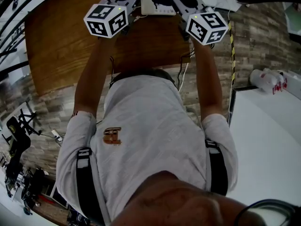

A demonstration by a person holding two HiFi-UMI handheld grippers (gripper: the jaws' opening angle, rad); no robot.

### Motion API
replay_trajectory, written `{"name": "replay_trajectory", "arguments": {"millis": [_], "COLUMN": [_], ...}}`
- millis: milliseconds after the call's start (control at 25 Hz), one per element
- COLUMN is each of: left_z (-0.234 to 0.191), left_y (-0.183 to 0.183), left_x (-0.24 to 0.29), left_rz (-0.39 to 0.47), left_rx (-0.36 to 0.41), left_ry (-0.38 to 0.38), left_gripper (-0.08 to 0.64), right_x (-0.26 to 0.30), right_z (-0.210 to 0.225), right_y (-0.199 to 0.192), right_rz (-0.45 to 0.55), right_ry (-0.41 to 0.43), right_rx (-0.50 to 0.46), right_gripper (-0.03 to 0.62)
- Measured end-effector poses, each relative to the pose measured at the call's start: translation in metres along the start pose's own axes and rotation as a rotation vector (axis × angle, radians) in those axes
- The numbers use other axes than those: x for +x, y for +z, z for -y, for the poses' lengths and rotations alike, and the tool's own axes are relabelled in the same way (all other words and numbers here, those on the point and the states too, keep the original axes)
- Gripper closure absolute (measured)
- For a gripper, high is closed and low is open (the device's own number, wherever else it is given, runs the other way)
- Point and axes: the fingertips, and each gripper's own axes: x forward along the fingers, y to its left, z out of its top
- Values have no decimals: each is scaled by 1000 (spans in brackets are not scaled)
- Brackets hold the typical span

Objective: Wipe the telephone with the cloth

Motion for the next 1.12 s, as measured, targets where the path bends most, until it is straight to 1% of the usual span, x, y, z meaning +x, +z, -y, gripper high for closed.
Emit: {"name": "replay_trajectory", "arguments": {"millis": [200,320,560,800,1120], "left_z": [28,39,48,55,43], "left_y": [32,46,59,66,64], "left_x": [-15,-21,-33,-37,-50], "left_rz": [95,135,193,219,230], "left_rx": [146,195,226,267,254], "left_ry": [-34,-37,-19,-22,-18], "left_gripper": [529,535,541,541,541], "right_x": [-14,-23,-36,-42,-32], "right_z": [-23,-30,-45,-53,-72], "right_y": [28,38,49,53,47], "right_rz": [127,179,250,287,290], "right_ry": [27,31,51,53,52], "right_rx": [-50,-66,-114,-145,-182], "right_gripper": [520,520,520,520,522]}}
